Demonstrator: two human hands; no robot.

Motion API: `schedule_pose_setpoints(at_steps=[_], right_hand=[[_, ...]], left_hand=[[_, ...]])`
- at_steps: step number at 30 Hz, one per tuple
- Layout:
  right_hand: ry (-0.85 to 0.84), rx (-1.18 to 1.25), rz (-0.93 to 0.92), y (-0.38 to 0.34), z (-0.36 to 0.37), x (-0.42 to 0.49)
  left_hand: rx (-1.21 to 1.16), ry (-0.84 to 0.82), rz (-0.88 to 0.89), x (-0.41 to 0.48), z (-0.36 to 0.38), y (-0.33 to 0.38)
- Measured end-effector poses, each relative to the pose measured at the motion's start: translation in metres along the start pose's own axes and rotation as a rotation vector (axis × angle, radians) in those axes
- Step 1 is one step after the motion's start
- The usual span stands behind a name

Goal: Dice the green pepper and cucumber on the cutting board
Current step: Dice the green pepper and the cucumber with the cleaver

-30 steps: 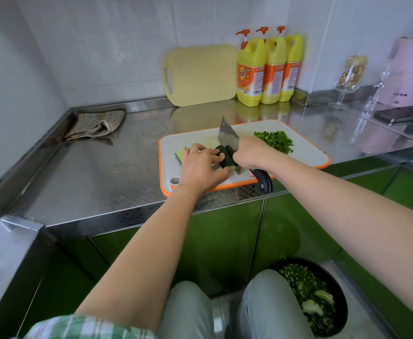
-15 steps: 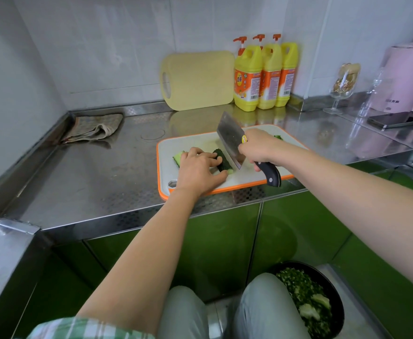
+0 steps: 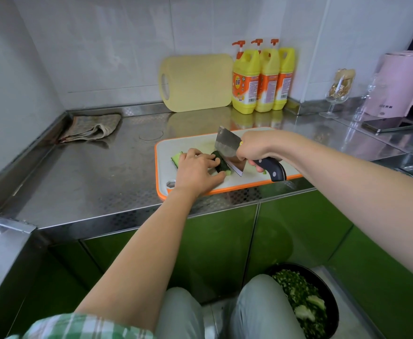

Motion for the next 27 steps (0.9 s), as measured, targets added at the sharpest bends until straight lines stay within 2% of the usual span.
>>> schedule_pose_setpoints(at_steps=[6,9,14,18,27], right_hand=[[-0.061,-0.184,-0.010,-0.016,0.006,-0.007],[-0.040,-0.206,-0.004,-0.016,0.007,-0.007],[0.045,-0.120,-0.030,-0.016,0.027,-0.004],[0.159,-0.033,-0.122,-0.025,0.033,0.000],[0.132,0.238,-0.002,0.000,0.029,0.016]], left_hand=[[0.029,-0.007,0.018,-0.001,0.000,0.002],[0.028,-0.009,0.020,-0.001,0.000,0.003],[0.010,0.001,0.030,0.000,0.001,0.003],[0.019,0.031,0.031,-0.002,-0.001,0.002],[-0.044,0.004,0.005,-0.003,-0.003,0.003]])
Point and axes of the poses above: each hand's wrist, its own x-axis towards the middle knuckle, its own z-axis out of the palm, y = z × x, the point moved 8 cm from there along x, towards the middle knuckle, and after that the axes turned 13 degrees about z, right-handed, at the moved point
